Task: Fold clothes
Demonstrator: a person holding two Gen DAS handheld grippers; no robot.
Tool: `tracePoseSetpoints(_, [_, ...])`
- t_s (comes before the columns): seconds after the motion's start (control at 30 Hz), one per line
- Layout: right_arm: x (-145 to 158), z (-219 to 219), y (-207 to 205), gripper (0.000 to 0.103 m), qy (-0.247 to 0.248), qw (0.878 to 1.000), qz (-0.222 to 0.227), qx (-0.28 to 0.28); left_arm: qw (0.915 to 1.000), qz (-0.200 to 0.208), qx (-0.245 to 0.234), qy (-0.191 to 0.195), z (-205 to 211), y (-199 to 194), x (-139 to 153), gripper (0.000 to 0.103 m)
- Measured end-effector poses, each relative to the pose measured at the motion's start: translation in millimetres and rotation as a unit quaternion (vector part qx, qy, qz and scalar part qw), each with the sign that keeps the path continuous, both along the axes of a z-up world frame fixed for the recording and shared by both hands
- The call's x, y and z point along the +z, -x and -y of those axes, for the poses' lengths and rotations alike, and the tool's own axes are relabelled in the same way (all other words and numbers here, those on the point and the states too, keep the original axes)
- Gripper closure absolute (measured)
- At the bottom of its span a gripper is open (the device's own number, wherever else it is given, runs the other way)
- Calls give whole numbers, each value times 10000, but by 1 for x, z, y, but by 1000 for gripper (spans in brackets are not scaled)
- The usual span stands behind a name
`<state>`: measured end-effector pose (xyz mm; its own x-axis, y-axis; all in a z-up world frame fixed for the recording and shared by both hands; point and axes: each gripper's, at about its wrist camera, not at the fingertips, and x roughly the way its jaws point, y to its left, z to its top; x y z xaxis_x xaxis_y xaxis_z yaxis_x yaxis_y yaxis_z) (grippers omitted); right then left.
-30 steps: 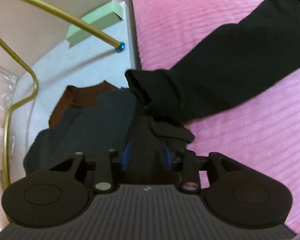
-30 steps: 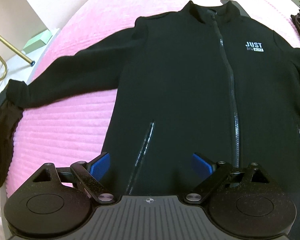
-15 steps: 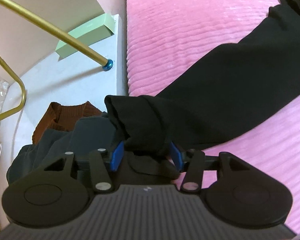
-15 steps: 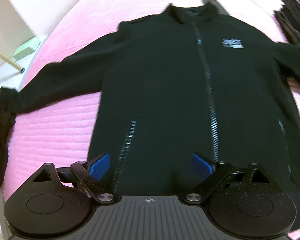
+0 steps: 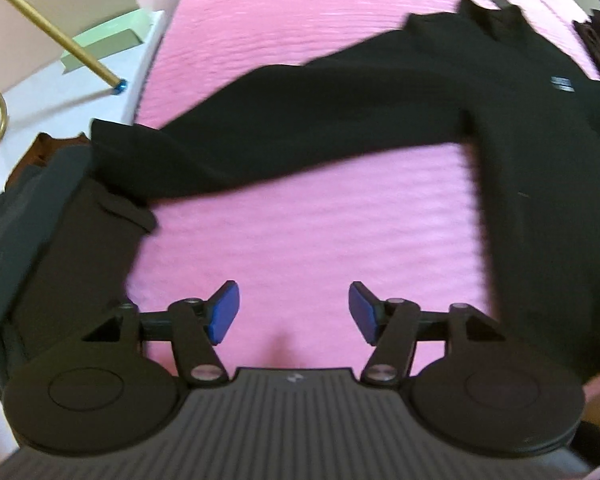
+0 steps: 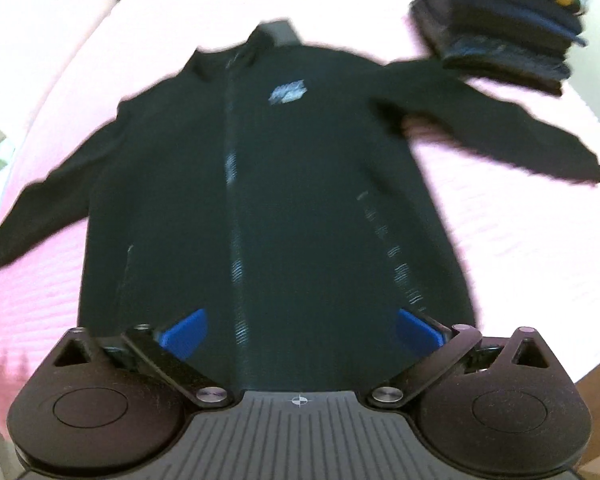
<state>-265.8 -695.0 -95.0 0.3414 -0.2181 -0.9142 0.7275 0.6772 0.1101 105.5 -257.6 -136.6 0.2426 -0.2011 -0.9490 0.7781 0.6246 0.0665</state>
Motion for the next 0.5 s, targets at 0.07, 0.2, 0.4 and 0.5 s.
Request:
tracePoseSetpoints(0.07, [7, 16, 18, 0, 24, 10000, 74, -30, 10000, -67, 0, 43, 9, 33, 12, 37])
tracePoseSetpoints(0.2, [23, 48, 50, 0, 149, 9998, 159, -24, 9999, 11, -91, 101, 29, 99, 35, 27])
tracePoseSetpoints(0.4, [39, 73, 74, 0, 261, 9993, -31, 255, 9987, 214, 276, 372, 48, 165, 65, 15])
tracePoseSetpoints(0.5, [47, 76, 83, 0, 218, 9996, 59, 177, 9958, 203, 649, 606, 53, 177, 80, 13])
